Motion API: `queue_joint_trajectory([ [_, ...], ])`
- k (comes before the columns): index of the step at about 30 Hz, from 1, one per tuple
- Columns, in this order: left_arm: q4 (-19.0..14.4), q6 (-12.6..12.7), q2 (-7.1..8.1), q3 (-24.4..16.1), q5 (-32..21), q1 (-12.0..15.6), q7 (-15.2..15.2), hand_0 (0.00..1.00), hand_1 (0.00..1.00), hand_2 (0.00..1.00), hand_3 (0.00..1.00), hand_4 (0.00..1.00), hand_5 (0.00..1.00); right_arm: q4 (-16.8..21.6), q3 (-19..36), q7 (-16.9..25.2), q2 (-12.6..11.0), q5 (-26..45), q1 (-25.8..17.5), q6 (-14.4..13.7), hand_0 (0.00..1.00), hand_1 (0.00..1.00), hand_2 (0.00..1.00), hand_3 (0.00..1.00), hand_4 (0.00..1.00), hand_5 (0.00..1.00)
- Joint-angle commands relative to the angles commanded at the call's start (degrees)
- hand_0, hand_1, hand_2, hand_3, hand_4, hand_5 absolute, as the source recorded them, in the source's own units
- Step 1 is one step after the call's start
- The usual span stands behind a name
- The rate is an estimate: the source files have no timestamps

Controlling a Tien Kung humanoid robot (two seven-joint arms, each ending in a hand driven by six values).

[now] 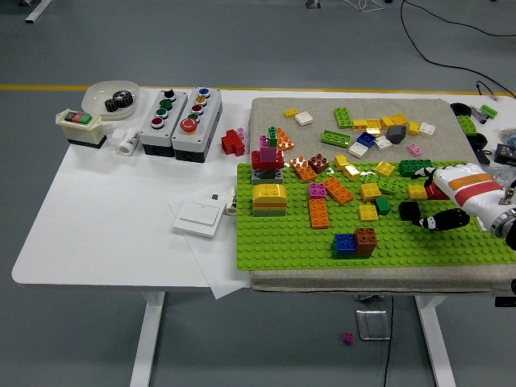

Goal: Pick up the brick,pile it on top of brick,press brick,pick up the brick,pile it on top of brick,press brick

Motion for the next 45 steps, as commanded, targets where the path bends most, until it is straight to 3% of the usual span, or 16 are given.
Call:
queue_joint_trajectory([
  [4, 0.0, 0.0, 0.02, 0.1, -0.1, 0.0, 0.0, 0.754, 0.727, 0.711, 0.588, 0.641, 0.663, -0.7, 2.0, 0.7, 0.2, 8.9, -1.3, -2.5, 0.724, 0.69, 0.744, 0.785, 0.963, 0.409],
  [5, 0.0, 0.0, 0.03, 0.1, -0.2, 0.0, -0.1, 0.754, 0.727, 0.71, 0.588, 0.642, 0.664, -0.8, 2.3, 0.8, 0.2, 11.1, -1.5, -3.0, 0.771, 0.74, 0.783, 0.783, 0.918, 0.557],
  [10, 0.0, 0.0, 0.03, 0.0, 0.0, 0.0, 0.0, 0.754, 0.727, 0.71, 0.588, 0.642, 0.664, -1.5, 3.4, 2.0, 0.3, 22.6, -2.5, -6.2, 0.771, 0.74, 0.783, 0.783, 0.918, 0.557],
  [11, 0.0, 0.0, 0.02, 0.1, 0.0, 0.0, 0.0, 0.754, 0.727, 0.711, 0.587, 0.642, 0.664, -1.6, 3.6, 2.6, 0.4, 25.9, -2.9, -7.1, 0.797, 0.77, 0.812, 0.806, 0.923, 0.618],
  [16, 0.0, 0.0, -0.02, 0.0, 0.2, 0.1, 0.0, 0.754, 0.727, 0.711, 0.587, 0.642, 0.664, -1.8, 5.0, 4.3, 0.6, 37.8, -3.9, -8.2, 0.797, 0.77, 0.812, 0.806, 0.923, 0.618],
  [17, 0.0, 0.0, -0.03, 0.0, 0.2, 0.1, 0.0, 0.753, 0.727, 0.708, 0.587, 0.642, 0.664, -1.8, 5.1, 4.4, 0.6, 40.1, -3.9, -8.2, 0.809, 0.777, 0.818, 0.825, 0.952, 0.687],
  [22, 0.0, 0.1, -0.04, -0.1, 0.3, 0.2, 0.0, 0.753, 0.727, 0.708, 0.587, 0.642, 0.664, -2.3, 7.0, 6.2, 0.7, 52.0, -4.6, -7.5, 0.809, 0.777, 0.818, 0.825, 0.952, 0.687],
  [23, 0.0, 0.0, -0.04, -0.1, 0.3, 0.2, 0.0, 0.753, 0.727, 0.709, 0.587, 0.642, 0.664, -2.3, 7.2, 6.3, 0.8, 53.8, -4.7, -7.3, 0.857, 0.796, 0.832, 0.849, 0.998, 0.806],
  [28, 0.0, 0.1, -0.01, -0.2, 0.5, 0.3, 0.1, 0.753, 0.727, 0.709, 0.587, 0.642, 0.664, -2.7, 8.4, 7.3, 1.0, 66.9, -5.5, -3.5, 0.857, 0.796, 0.832, 0.849, 0.998, 0.806],
  [29, 0.0, 0.1, 0.0, -0.2, 0.6, 0.3, 0.1, 0.754, 0.727, 0.709, 0.587, 0.642, 0.665, -2.7, 8.5, 7.3, 1.0, 69.1, -5.6, -3.0, 0.909, 0.819, 0.847, 0.874, 0.998, 0.985],
  [37, 0.0, 0.0, -0.01, -0.5, 1.3, 0.5, 0.3, 0.753, 0.727, 0.71, 0.587, 0.641, 0.663, -3.0, 8.7, 7.8, 1.3, 88.2, -6.3, 0.0, 0.941, 0.832, 0.862, 0.891, 0.998, 0.998],
  [45, 0.0, 0.0, -0.01, -0.9, 1.9, 0.7, 0.5, 0.753, 0.729, 0.71, 0.588, 0.642, 0.665, -3.0, 8.8, 8.3, 1.3, 90.1, -6.6, 0.4, 0.959, 0.84, 0.87, 0.908, 0.998, 0.998],
])
